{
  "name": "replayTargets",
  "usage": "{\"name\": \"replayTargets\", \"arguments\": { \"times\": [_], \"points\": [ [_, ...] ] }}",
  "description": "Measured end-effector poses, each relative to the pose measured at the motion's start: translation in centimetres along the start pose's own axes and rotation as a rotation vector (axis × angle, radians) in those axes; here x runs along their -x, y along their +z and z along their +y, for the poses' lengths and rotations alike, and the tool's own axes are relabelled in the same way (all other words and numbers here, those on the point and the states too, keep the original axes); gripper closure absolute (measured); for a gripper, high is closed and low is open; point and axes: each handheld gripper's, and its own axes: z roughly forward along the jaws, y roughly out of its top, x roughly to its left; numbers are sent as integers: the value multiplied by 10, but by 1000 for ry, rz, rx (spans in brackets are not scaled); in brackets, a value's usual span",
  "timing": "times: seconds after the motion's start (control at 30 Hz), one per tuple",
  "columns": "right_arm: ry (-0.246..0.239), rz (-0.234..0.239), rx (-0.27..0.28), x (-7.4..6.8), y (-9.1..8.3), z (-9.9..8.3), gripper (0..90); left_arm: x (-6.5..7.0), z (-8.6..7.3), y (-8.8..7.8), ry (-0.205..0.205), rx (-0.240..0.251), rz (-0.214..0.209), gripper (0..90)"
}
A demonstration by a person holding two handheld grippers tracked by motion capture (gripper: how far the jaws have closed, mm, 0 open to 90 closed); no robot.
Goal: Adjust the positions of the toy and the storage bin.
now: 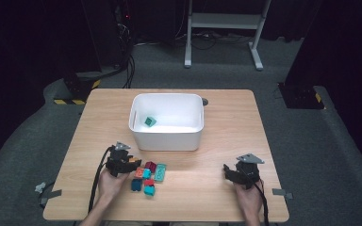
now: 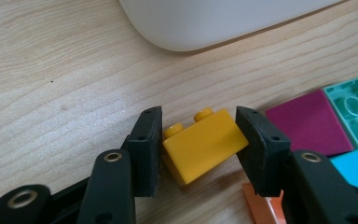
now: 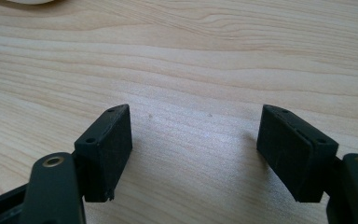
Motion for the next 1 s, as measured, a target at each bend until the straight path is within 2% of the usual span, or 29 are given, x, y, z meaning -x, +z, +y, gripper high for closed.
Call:
{"name": "replayTargets", "arguments": {
  "times": [0.53, 0.73, 1.0],
  "points": [
    [-2, 0, 1, 0, 0, 0, 264, -1, 1, -4, 11, 14, -10, 539],
    [0, 0, 0, 0, 0, 0, 264, 0, 1, -10, 16, 24, -24, 541],
    [0, 0, 0, 0, 0, 0, 264, 2, 4, -22, 46, 16, -29, 543]
  ]
}}
